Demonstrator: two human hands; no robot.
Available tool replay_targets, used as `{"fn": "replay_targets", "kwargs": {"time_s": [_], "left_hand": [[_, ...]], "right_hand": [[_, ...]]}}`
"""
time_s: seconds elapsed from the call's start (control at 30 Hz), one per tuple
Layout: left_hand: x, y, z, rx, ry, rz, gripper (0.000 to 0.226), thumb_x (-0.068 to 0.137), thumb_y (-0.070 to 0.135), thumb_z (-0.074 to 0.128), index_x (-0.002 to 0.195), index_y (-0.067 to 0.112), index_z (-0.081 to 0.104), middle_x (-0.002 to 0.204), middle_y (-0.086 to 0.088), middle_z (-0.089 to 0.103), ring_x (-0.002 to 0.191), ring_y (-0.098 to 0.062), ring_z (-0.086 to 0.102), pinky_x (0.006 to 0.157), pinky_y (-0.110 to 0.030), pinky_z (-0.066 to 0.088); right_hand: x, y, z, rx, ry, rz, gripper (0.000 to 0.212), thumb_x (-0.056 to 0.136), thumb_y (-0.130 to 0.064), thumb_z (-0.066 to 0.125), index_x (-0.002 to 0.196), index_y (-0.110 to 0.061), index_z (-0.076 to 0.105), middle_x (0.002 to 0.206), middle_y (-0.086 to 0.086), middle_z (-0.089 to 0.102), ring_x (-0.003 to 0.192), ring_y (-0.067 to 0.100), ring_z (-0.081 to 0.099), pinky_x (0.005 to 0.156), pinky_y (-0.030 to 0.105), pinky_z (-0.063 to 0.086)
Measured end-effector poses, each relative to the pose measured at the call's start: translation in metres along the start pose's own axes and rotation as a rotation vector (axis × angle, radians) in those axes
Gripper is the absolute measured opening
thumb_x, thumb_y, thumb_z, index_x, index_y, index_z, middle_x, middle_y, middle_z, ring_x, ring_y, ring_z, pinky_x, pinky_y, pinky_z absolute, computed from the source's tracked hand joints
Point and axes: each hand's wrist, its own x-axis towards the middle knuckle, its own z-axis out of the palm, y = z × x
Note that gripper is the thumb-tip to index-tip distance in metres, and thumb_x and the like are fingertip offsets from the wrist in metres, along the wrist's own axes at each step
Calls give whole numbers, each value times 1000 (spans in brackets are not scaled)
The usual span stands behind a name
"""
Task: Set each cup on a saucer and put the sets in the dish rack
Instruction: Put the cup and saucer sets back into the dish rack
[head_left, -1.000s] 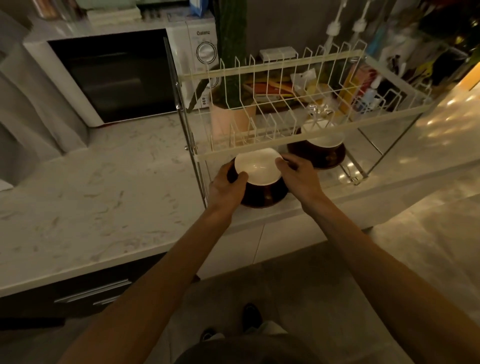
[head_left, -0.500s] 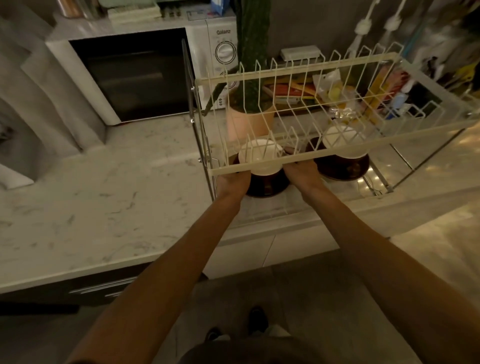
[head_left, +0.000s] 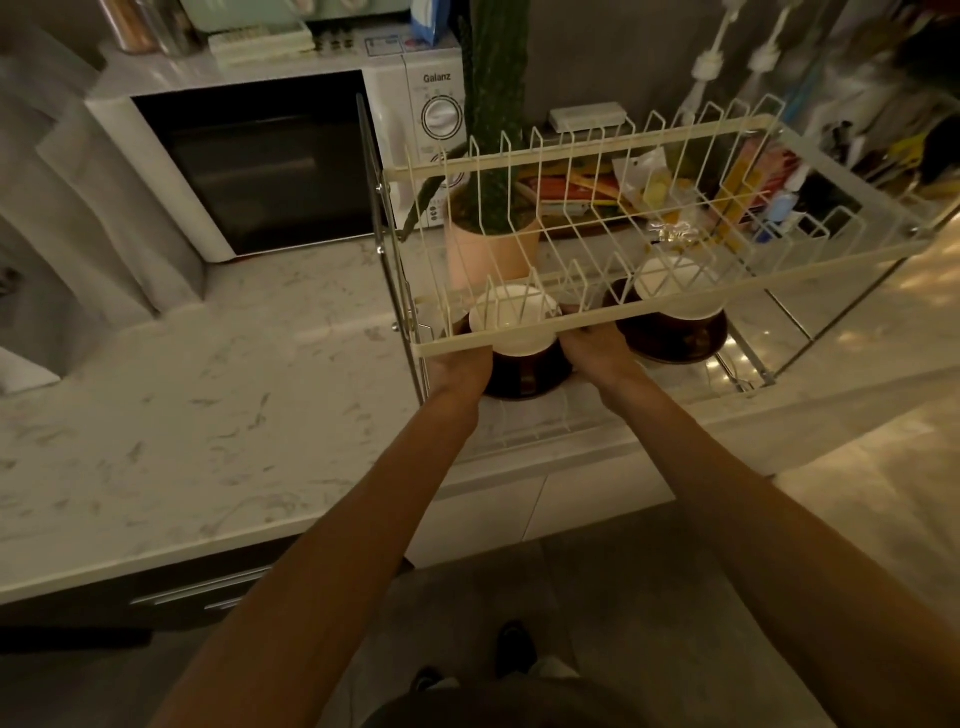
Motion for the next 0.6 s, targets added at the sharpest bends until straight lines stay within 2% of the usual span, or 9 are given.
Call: {"fn": "replay_targets", "kwargs": {"time_s": [0.1, 0.17, 0.23, 0.3, 0.37, 0.43, 0.47, 0.57, 0.6], "left_hand": [[-1, -1, 3, 6, 50, 35, 15, 94, 31, 53, 80, 36, 54, 88, 8, 56, 94, -18, 55, 89, -41, 53], [-1, -4, 3, 9, 70, 55, 9, 95, 31, 53, 86, 35, 53, 88, 7, 56, 93, -17, 54, 86, -38, 52], [0, -5, 3, 0, 70, 63, 14, 94, 31, 53, 82, 38, 52, 81, 13, 54, 90, -15, 52, 80, -33, 48], [0, -6, 4, 3, 69, 62, 17, 94, 31, 53, 80, 40, 50, 79, 16, 51, 90, -13, 50, 79, -29, 43], [2, -7, 3, 24, 69, 76, 13, 95, 30, 53, 85, 38, 51, 79, 16, 51, 91, -12, 50, 79, -28, 41], [2, -7, 3, 31, 68, 90, 6, 94, 29, 53, 95, 34, 57, 79, 17, 50, 89, -11, 49, 78, -26, 40], [3, -7, 4, 41, 67, 106, 13, 94, 29, 53, 104, 29, 61, 81, 15, 51, 88, -10, 49, 77, -24, 39], [1, -5, 5, 102, 36, 154, 30, 93, 30, 54, 121, 20, 59, 100, 9, 57, 97, -14, 53, 72, -22, 42], [2, -5, 6, 137, 19, 176, 33, 92, 30, 55, 123, 18, 57, 110, 5, 60, 105, -17, 55, 76, -23, 46]], "right_hand": [[-3, -2, 2, -3, 2, -19, 43, 92, -43, 58, 128, -21, 62, 134, -2, 61, 123, 14, 54, 99, 35, 46], [-5, -3, 3, 4, 15, -29, 41, 92, -42, 58, 128, -21, 62, 131, -4, 61, 113, 8, 52, 91, 29, 43], [-5, -4, 5, 25, 29, -40, 39, 93, -39, 59, 126, -20, 64, 122, -8, 61, 107, 4, 50, 85, 21, 42], [-6, -4, 7, 38, 44, -53, 35, 93, -35, 60, 124, -19, 65, 111, -13, 58, 104, 2, 50, 72, 6, 40], [-6, -4, 8, 36, 50, -60, 34, 93, -33, 61, 124, -19, 64, 108, -14, 56, 103, 1, 49, 66, 1, 38], [-7, -5, 7, 29, 43, -59, 35, 93, -34, 61, 124, -19, 64, 110, -14, 56, 105, 1, 49, 76, 9, 41], [-7, -5, 7, 30, 35, -56, 35, 93, -34, 61, 124, -19, 64, 111, -13, 57, 106, 2, 49, 79, 13, 41], [-9, -8, 4, 35, 4, -55, 36, 95, -32, 58, 128, -19, 62, 124, -6, 61, 111, 4, 50, 87, 21, 40], [-9, -9, 3, 13, -10, -59, 36, 96, -31, 56, 129, -19, 61, 130, -3, 60, 116, 7, 51, 90, 23, 41]]}}
